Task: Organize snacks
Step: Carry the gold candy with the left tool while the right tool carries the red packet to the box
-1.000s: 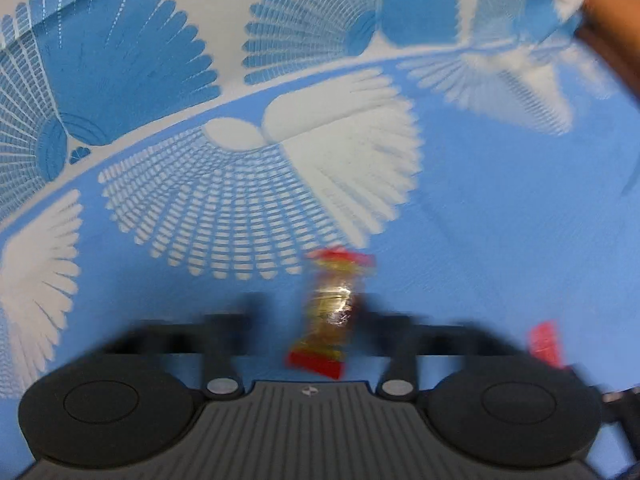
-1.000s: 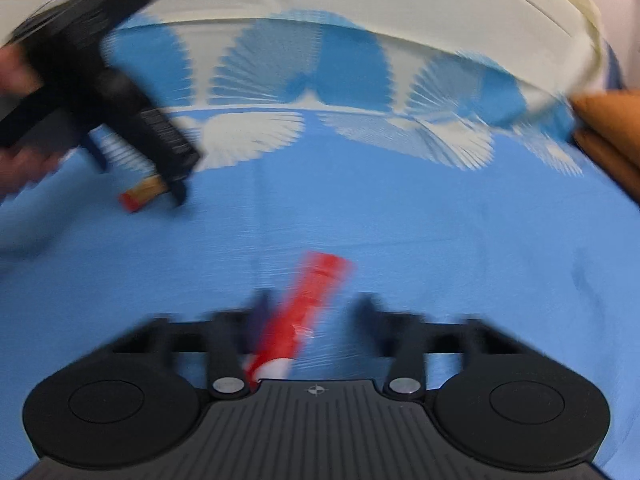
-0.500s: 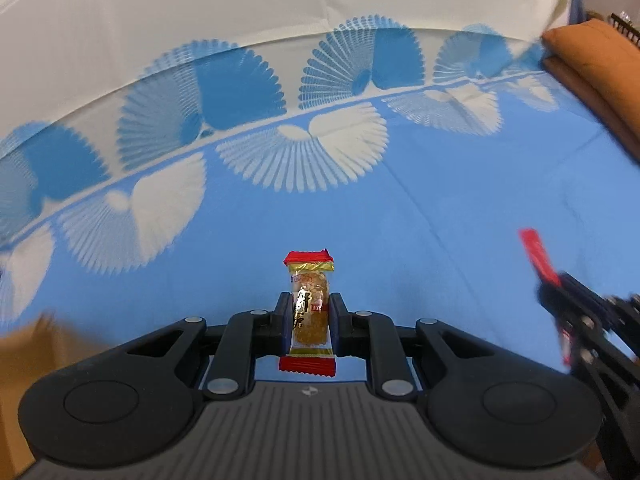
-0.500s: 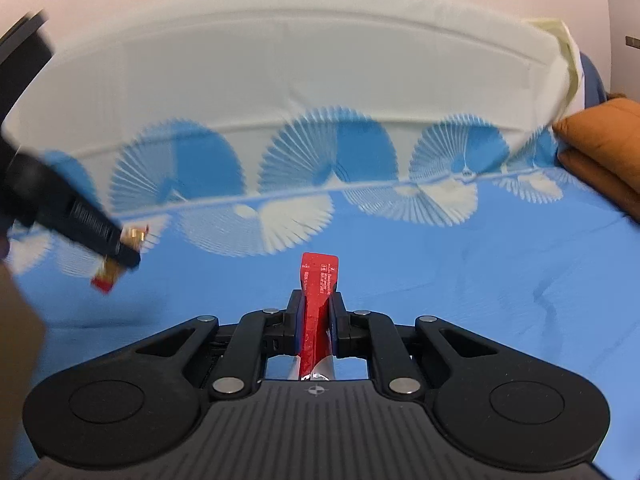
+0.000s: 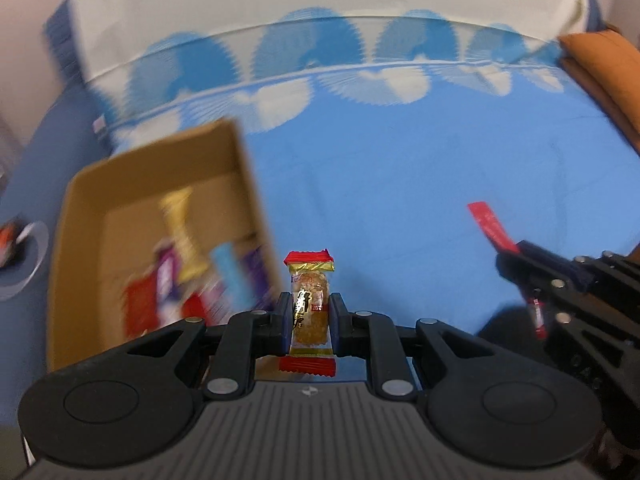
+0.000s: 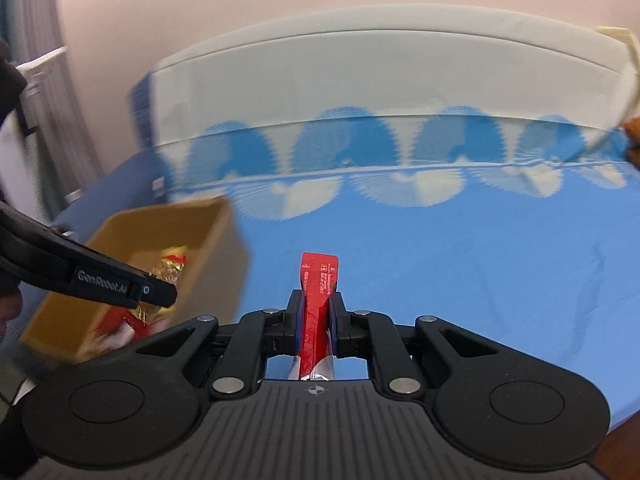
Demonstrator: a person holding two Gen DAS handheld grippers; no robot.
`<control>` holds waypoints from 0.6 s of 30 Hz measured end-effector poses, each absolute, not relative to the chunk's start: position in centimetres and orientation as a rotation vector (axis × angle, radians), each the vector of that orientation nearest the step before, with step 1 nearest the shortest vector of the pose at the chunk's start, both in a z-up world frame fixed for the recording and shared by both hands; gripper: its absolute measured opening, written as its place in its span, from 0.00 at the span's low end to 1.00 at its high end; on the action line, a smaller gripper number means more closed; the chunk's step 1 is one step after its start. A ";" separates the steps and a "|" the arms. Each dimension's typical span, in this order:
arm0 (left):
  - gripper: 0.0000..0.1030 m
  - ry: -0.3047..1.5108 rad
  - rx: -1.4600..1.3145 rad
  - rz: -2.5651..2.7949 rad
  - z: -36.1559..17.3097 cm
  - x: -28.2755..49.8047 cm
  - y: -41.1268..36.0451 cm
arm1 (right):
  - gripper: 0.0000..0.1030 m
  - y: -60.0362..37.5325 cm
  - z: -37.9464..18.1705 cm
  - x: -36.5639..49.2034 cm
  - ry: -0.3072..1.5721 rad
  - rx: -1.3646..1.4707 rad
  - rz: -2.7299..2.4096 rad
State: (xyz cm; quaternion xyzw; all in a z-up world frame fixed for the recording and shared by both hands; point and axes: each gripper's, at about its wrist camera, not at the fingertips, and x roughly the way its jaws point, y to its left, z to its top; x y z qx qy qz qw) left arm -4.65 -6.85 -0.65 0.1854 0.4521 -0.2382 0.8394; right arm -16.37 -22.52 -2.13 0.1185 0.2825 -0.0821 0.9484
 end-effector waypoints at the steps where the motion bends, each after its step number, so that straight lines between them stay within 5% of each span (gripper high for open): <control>1: 0.19 0.962 0.381 -0.484 -0.5 -5.2 -5.4 | 0.13 -21.2 -1.8 -16.8 0.576 0.230 -0.142; 18: 0.19 0.931 0.229 -0.356 0.6 -9.7 6.0 | 0.14 -11.0 -0.2 -19.2 0.626 0.058 -0.012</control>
